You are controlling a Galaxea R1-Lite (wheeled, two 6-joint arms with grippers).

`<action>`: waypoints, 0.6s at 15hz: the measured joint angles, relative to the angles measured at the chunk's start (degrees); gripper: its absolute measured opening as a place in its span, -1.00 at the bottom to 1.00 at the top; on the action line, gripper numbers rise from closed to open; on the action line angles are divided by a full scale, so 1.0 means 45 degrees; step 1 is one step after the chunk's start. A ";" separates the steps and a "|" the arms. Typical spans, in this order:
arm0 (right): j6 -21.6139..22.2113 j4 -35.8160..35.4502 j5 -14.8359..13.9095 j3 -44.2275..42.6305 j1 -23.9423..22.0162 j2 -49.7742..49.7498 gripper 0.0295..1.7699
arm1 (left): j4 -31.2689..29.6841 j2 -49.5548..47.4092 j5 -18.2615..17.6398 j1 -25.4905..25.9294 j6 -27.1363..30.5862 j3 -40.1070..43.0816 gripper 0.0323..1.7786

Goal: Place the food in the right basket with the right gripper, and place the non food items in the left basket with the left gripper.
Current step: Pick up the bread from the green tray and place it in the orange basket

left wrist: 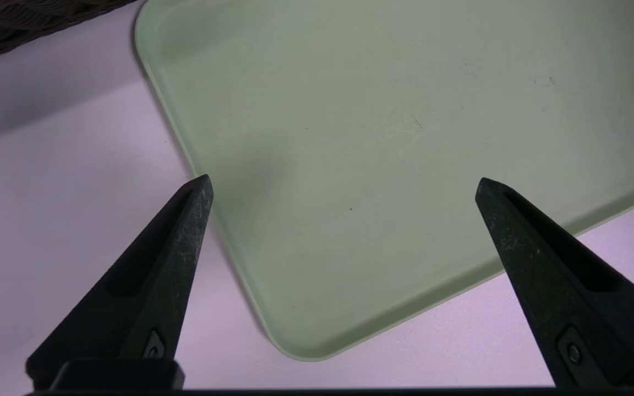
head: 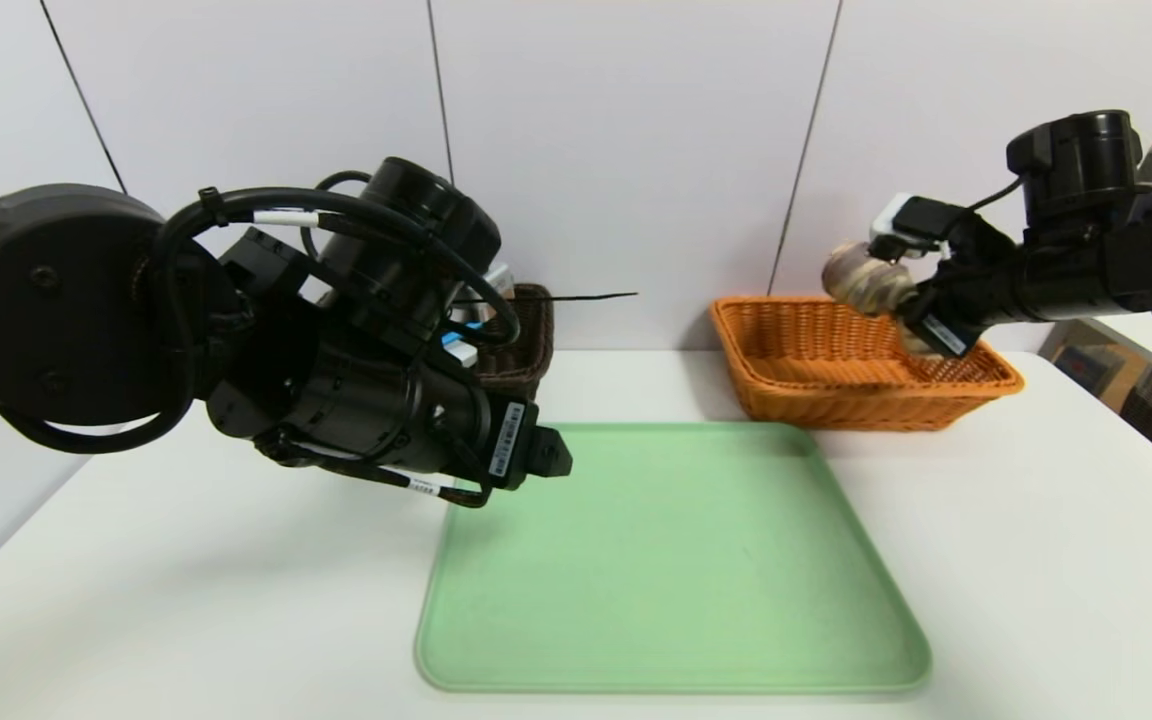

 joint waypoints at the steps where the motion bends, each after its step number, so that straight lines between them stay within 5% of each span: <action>1: -0.0661 0.0014 0.0014 0.0024 0.0000 0.0051 -0.87 | 0.0000 0.0011 0.0005 0.0035 -0.0005 0.0000 0.90; 5: -0.3313 0.0038 -0.0011 0.0054 -0.0016 0.0217 -0.87 | -0.0003 0.0041 0.0000 0.0098 -0.0005 0.0038 0.90; 9: -0.4613 0.0000 -0.0103 0.0103 -0.0084 0.0496 -0.87 | -0.0003 0.0084 -0.0014 0.0116 -0.0024 0.0076 0.90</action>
